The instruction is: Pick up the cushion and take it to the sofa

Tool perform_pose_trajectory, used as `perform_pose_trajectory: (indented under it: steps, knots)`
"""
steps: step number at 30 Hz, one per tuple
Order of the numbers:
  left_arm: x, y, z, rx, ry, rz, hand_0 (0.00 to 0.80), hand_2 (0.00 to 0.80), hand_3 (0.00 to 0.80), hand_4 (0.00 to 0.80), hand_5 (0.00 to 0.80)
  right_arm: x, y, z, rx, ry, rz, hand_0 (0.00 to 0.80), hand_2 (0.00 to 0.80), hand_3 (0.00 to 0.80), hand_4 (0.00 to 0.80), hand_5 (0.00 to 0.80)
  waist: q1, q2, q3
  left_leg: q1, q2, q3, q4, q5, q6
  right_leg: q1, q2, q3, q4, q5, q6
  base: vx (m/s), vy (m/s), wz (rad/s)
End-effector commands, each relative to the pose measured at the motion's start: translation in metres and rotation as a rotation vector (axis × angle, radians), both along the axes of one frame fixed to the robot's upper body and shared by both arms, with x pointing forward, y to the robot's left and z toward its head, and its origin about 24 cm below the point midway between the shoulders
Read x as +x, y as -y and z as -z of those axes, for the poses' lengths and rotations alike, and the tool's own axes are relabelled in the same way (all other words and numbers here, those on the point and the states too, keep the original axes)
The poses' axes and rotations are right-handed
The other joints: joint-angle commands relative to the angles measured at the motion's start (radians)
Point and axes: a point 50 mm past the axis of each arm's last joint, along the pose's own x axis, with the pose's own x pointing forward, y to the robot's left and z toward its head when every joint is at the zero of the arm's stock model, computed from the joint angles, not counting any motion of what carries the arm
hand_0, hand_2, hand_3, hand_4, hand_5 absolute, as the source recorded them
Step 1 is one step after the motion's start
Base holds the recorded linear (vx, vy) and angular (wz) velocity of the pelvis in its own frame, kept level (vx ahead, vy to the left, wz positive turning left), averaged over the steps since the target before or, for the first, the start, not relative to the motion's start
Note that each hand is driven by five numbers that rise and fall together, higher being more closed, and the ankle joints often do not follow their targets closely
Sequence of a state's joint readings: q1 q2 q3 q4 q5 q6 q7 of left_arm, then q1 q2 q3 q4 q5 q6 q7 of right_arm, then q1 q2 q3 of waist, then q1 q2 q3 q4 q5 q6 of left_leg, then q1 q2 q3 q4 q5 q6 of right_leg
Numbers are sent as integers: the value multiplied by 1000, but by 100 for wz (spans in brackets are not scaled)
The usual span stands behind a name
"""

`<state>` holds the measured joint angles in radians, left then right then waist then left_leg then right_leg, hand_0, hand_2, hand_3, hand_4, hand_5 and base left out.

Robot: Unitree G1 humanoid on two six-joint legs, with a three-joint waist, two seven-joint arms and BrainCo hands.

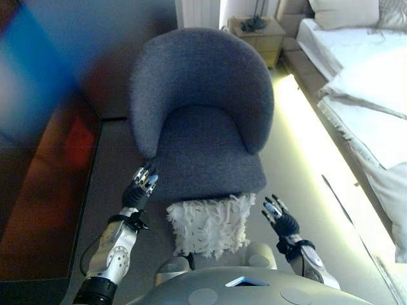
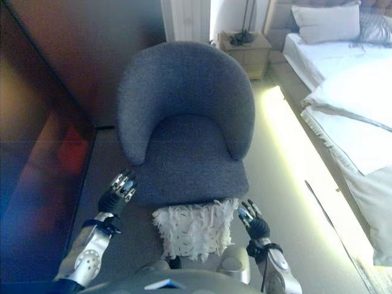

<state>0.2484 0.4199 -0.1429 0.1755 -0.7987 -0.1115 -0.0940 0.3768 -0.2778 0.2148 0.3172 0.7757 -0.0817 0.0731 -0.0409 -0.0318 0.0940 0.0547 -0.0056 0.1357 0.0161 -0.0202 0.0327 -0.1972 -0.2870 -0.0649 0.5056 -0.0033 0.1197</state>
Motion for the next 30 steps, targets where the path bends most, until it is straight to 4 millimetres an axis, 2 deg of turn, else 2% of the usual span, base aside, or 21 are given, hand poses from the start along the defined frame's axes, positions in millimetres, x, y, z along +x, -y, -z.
perform_pose_trajectory:
  steps: [1,3,6,8,12,15,21,24,25,27,28,30]
  knots:
    - [10,3,-23,10,113,29,0,0,0,0,0,23,-12,-18,25,141,-10,0,0,0,0,0,-36,-46,-3,-6,-24,28,74,-94,19,-17,17,28,-285,271,46,77,-164,-3]
    - [11,4,-25,21,122,23,0,0,0,0,0,32,-15,-20,39,157,-18,0,0,0,0,0,-25,-61,4,-10,-25,30,88,-114,19,-10,26,-2,-356,250,55,57,-172,-4]
    - [6,2,-20,21,99,2,0,0,0,0,0,41,-18,-21,52,165,-36,0,0,0,0,0,3,-66,-1,-13,-14,31,109,-111,18,48,18,-37,-353,204,44,105,-187,9]
    - [1,0,-16,20,78,-6,0,0,0,0,0,42,-20,-22,61,164,-37,0,0,0,0,0,9,-66,-13,-10,4,30,115,-104,7,74,21,-37,-352,182,37,160,-194,6]
    - [-3,-3,-13,13,59,-36,0,0,0,0,0,38,-22,-22,56,147,-63,0,0,0,0,0,0,-62,-31,6,40,35,107,-89,-14,125,64,-45,-392,95,25,130,-203,-3]
    - [-5,-4,-13,2,60,-55,0,0,0,0,0,37,-20,-21,50,152,-68,0,0,0,0,0,-7,-60,-38,18,62,45,94,-74,-26,154,93,-45,-423,73,18,91,-206,-2]
    - [-12,-4,-10,-18,50,-90,0,0,0,0,0,36,-18,-22,39,157,-101,0,0,0,0,0,-18,-38,-36,2,116,53,125,-7,-67,175,143,-49,-451,44,-31,73,-183,2]
    - [-15,-5,-8,-25,49,-102,0,0,0,0,0,32,-16,-19,22,137,-133,0,0,0,0,0,-15,-28,-22,-30,133,40,167,42,-86,175,167,-47,-457,34,-53,67,-150,-5]
    - [-14,-3,-9,-31,63,-97,0,0,0,0,0,33,-12,-19,0,144,-143,0,0,0,0,0,-15,-25,-10,-61,146,47,190,59,-95,160,174,-45,-458,34,-64,-97,-123,-13]
    - [-4,4,-13,-37,94,-59,0,0,0,0,0,42,-9,-23,-32,182,-146,0,0,0,0,0,-28,-21,14,-109,172,78,275,54,-104,121,178,-43,-447,34,-82,-155,-149,-12]
    - [-2,6,-14,-37,100,-47,0,0,0,0,0,44,-9,-25,-27,188,-145,0,0,0,0,0,-33,-24,18,-119,173,73,322,50,-105,116,179,-36,-446,34,-89,-73,-144,-7]
    - [4,14,-15,-39,104,-23,0,0,0,0,0,41,-11,-24,-22,177,-143,0,0,0,0,0,-51,-36,22,-132,166,32,414,71,-104,107,192,-4,-438,39,-106,48,-93,4]
